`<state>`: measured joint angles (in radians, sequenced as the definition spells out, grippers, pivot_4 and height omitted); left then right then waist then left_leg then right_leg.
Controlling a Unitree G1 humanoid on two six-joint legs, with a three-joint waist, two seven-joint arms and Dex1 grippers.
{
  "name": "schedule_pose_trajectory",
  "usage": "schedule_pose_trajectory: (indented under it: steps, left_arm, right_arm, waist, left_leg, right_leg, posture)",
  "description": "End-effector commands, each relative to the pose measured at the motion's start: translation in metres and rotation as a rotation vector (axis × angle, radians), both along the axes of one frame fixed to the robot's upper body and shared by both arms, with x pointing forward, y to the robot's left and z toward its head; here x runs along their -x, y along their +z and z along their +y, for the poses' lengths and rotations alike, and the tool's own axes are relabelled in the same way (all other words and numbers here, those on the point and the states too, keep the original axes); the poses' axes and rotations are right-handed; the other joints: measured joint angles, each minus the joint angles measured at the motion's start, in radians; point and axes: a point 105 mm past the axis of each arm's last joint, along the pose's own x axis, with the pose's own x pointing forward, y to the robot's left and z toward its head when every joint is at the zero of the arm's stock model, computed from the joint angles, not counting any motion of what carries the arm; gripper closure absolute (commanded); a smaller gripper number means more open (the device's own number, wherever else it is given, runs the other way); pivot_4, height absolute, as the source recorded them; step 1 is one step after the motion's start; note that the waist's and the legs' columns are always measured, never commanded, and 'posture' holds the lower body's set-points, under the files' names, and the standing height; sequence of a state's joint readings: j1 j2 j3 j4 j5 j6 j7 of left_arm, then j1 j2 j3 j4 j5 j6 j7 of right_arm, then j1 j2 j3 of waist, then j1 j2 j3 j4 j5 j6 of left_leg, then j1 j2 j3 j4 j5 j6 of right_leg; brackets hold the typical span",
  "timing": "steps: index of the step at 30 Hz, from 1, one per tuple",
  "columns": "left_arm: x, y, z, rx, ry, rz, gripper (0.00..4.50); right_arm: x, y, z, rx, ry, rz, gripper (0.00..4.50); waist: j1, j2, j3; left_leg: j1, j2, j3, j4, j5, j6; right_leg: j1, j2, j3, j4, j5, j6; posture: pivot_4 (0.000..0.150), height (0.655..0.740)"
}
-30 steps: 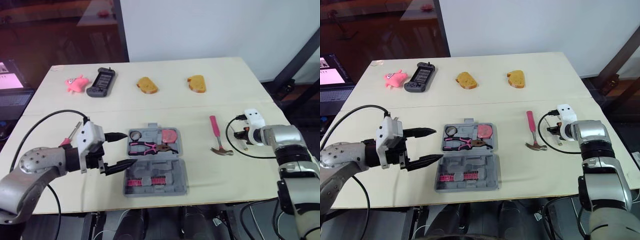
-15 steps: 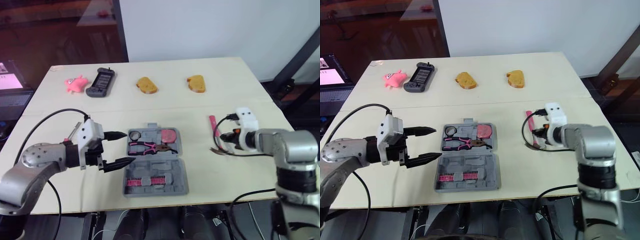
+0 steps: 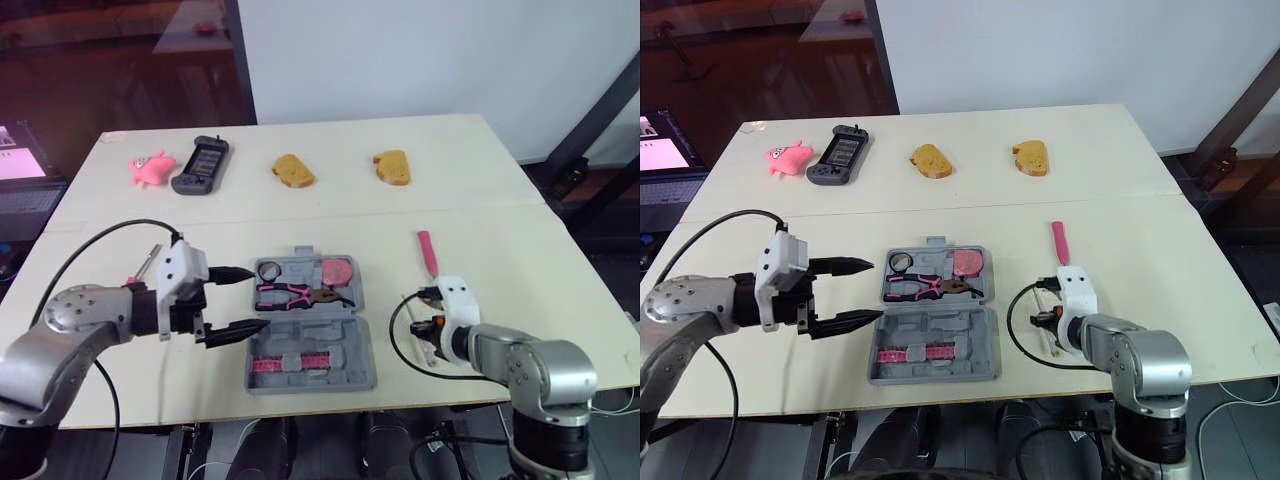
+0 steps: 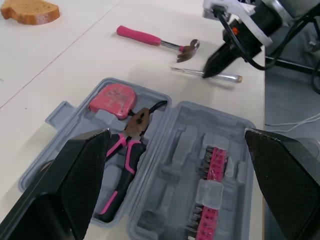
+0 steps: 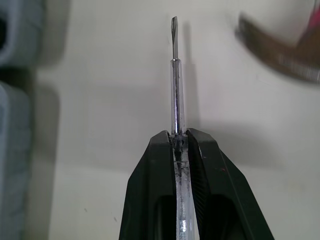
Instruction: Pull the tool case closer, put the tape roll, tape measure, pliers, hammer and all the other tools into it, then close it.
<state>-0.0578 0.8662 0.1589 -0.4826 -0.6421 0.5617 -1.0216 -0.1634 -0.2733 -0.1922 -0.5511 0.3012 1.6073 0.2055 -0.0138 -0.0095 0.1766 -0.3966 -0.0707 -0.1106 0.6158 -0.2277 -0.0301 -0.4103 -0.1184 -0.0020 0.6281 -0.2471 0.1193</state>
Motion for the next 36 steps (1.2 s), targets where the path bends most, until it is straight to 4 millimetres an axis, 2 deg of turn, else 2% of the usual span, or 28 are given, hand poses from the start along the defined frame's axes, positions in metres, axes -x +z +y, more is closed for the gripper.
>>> schedule_pose_trajectory:
  steps: [1, 6, 8, 9, 15, 17, 21, 26, 29, 32, 34, 36]
  left_arm:
    - [0.003, 0.012, 0.002, -0.007, -0.008, -0.046, 0.00]
    - [0.014, 0.013, -0.001, -0.005, -0.056, -0.045, 0.00]
    - [0.022, 0.013, -0.001, -0.015, -0.095, -0.045, 0.00]
    - [0.027, 0.012, 0.000, -0.025, -0.120, -0.042, 0.00]
    - [0.039, 0.010, 0.002, -0.064, -0.196, -0.066, 0.00]
    - [0.041, 0.009, 0.002, -0.069, -0.212, -0.075, 0.00]
    - [0.040, 0.006, 0.003, -0.070, -0.225, -0.077, 0.00]
    - [0.040, 0.005, 0.001, -0.062, -0.238, -0.081, 0.00]
    - [0.041, 0.005, 0.003, -0.057, -0.243, -0.085, 0.00]
    - [0.042, 0.003, 0.006, -0.060, -0.243, -0.086, 0.00]
    - [0.042, 0.001, 0.008, -0.061, -0.237, -0.086, 0.00]
    - [0.041, 0.001, 0.010, -0.058, -0.223, -0.092, 0.00]
  right_arm:
    - [0.001, 0.004, 0.008, -0.014, 0.027, -0.016, 4.47]
    - [0.002, 0.001, 0.007, 0.006, 0.031, -0.001, 4.47]
    - [0.002, 0.001, 0.007, 0.009, 0.037, -0.001, 3.54]
    - [0.001, 0.002, 0.007, 0.011, 0.043, -0.006, 3.20]
    - [-0.003, 0.016, 0.004, -0.003, 0.060, -0.052, 0.20]
    - [-0.003, 0.020, 0.002, 0.000, 0.074, -0.064, 0.09]
    - [-0.008, 0.042, -0.011, 0.013, 0.113, -0.114, 0.09]
    - [-0.009, 0.050, -0.008, 0.005, 0.173, -0.112, 0.09]
    - [-0.010, 0.072, 0.005, -0.009, 0.335, -0.134, 0.09]
    - [-0.009, 0.098, 0.016, 0.163, 0.571, -0.207, 0.09]
    - [-0.006, 0.108, 0.023, 0.200, 0.725, -0.279, 0.09]
    - [-0.002, 0.110, 0.025, 0.290, 0.909, -0.287, 0.09]
  waist:
    - [0.001, 0.000, 0.000]
    - [0.000, 0.000, 0.000]
    - [0.000, 0.000, 0.000]
    - [0.000, 0.000, 0.000]
    - [0.006, 0.000, 0.000]
    - [0.005, 0.000, 0.000]
    - [0.002, 0.001, 0.000]
    - [0.002, 0.001, 0.000]
    - [0.001, 0.003, 0.002]
    - [0.000, 0.006, 0.004]
    - [0.004, 0.006, 0.004]
    - [0.004, 0.006, 0.004]
  left_leg:
    - [0.000, 0.000, 0.000, 0.000, 0.000, 0.000]
    - [0.000, 0.000, 0.000, 0.000, 0.000, 0.000]
    - [0.000, 0.000, 0.000, 0.000, 0.000, 0.000]
    - [0.000, 0.000, 0.000, 0.000, 0.000, 0.000]
    - [0.000, 0.000, 0.000, 0.000, 0.000, 0.000]
    - [0.000, 0.000, 0.000, 0.000, 0.000, 0.000]
    - [-0.001, 0.000, 0.000, 0.000, 0.000, 0.000]
    - [-0.001, 0.001, 0.000, -0.001, 0.000, 0.000]
    - [-0.002, 0.001, 0.000, 0.000, 0.000, 0.000]
    - [-0.003, 0.001, 0.001, 0.000, 0.000, 0.000]
    - [-0.005, 0.001, 0.001, -0.001, 0.000, 0.001]
    - [-0.008, 0.001, -0.001, -0.001, 0.000, 0.001]
  right_leg:
    - [0.000, 0.000, 0.000, 0.000, -0.001, -0.001]
    - [0.000, 0.000, 0.000, 0.000, -0.001, -0.002]
    - [0.000, 0.000, 0.000, 0.000, -0.002, -0.003]
    - [0.000, 0.000, 0.000, 0.000, -0.002, -0.003]
    - [0.001, 0.000, 0.000, -0.002, -0.002, -0.004]
    - [0.001, 0.000, 0.000, -0.003, -0.002, -0.004]
    - [0.001, 0.000, 0.000, -0.004, -0.002, -0.004]
    - [0.001, 0.000, -0.001, -0.004, -0.002, -0.004]
    - [0.001, 0.000, -0.001, -0.006, -0.002, -0.004]
    - [0.001, 0.000, -0.001, -0.008, -0.002, -0.004]
    - [0.000, 0.000, -0.003, -0.010, -0.002, -0.004]
    - [0.000, 0.000, -0.007, -0.012, -0.002, -0.003]
  posture:
    - [0.150, 0.7400]
    - [0.150, 0.7400]
    - [0.150, 0.7400]
    - [0.150, 0.7400]
    - [0.150, 0.7400]
    - [0.150, 0.7400]
    - [0.150, 0.7400]
    - [0.150, 0.7400]
    - [0.150, 0.7400]
    - [0.150, 0.7400]
    - [0.150, 0.7400]
    - [0.150, 0.7400]
